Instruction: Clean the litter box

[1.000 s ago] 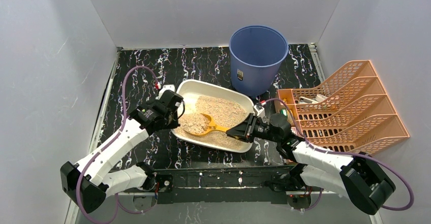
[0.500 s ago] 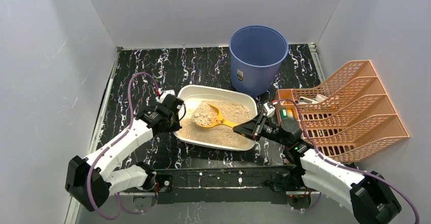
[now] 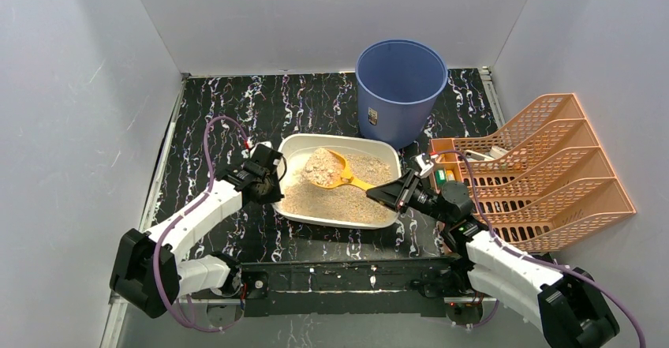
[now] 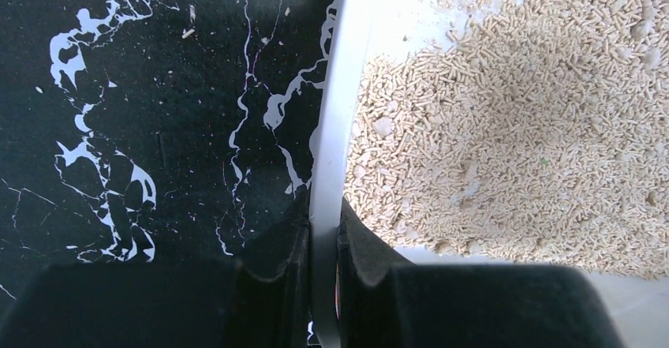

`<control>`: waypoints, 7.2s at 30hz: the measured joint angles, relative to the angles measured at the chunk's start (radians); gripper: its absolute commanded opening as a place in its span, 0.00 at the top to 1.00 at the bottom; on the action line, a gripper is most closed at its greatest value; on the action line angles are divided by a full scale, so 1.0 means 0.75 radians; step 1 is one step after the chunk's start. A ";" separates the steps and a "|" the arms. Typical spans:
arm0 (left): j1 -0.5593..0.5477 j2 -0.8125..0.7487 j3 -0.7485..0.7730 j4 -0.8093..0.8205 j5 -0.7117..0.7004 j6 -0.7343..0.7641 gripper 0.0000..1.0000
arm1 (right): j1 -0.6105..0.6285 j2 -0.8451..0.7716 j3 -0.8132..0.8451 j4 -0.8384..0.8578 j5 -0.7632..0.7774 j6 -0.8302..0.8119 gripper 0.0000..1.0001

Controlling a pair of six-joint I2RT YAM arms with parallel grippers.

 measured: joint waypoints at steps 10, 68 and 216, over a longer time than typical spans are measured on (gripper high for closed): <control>0.007 -0.004 -0.016 0.021 0.021 -0.019 0.50 | -0.034 0.042 -0.021 0.176 -0.001 0.062 0.99; 0.007 -0.262 0.683 -0.464 -0.041 0.031 0.02 | -0.058 -0.305 0.070 -0.080 0.057 0.223 0.99; 0.007 -0.181 0.255 -0.226 -0.007 0.143 0.02 | 0.090 0.150 1.741 -1.875 0.529 -1.741 0.99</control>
